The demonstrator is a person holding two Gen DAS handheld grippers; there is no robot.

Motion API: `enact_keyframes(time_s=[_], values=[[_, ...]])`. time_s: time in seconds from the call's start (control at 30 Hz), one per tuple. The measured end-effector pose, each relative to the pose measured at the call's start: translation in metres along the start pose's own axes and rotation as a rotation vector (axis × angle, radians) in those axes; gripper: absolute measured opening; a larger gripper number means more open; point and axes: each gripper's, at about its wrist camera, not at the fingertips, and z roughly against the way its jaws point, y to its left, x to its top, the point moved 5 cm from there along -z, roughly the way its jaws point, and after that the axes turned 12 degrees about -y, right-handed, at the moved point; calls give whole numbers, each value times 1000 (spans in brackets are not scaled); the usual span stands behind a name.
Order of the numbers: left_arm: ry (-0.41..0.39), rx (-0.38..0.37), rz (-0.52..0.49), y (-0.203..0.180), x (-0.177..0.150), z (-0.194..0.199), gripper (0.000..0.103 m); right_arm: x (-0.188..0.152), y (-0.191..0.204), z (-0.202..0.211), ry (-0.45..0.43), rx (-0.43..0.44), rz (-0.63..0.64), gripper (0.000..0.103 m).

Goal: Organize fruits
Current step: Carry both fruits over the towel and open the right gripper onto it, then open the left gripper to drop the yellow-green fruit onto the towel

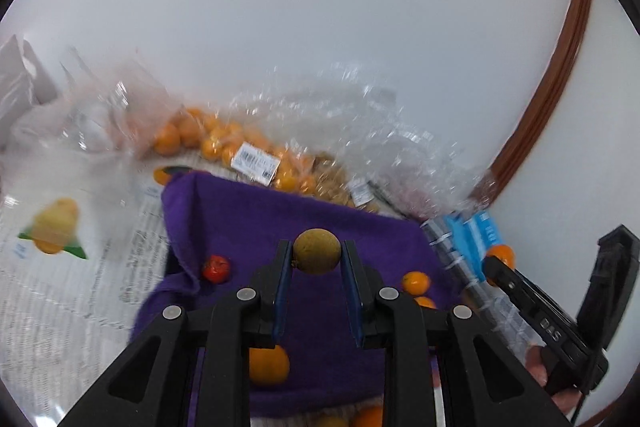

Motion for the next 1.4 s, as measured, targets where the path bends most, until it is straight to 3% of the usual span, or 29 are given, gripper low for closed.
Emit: enact_keyframes(time_s=[0.13,0.3,0.5,0.7,0.87,1.0,1.13,1.2,1.4], values=[[22,18,-18,7,-20,-16,23,-26,-19,-22,107,-35,-28,42],[-22,45,-12,20,-17,-13,23,-40,-30,-36,158,-70,-42,42],[-8,37,-25,23,-19,-21,23,-54,-39,-51,205,-94,-40,42],[-23,83,-53,23,-22,-29,23,-56,-38,-51,188,-108,-47,43],[49,88,-46,25,-29,-41,23,-53,-42,-48,186,-93,-93,43],[55,107,-40,29,-30,-42,23,-51,-44,-46,184,-85,-121,43],[57,120,-26,33,-30,-43,23,-45,-39,-40,165,-89,-96,52],[65,127,-24,34,-31,-45,23,-40,-35,-34,130,-104,-63,61],[71,144,-20,37,-31,-46,23,-29,-27,-21,63,-112,-2,63]])
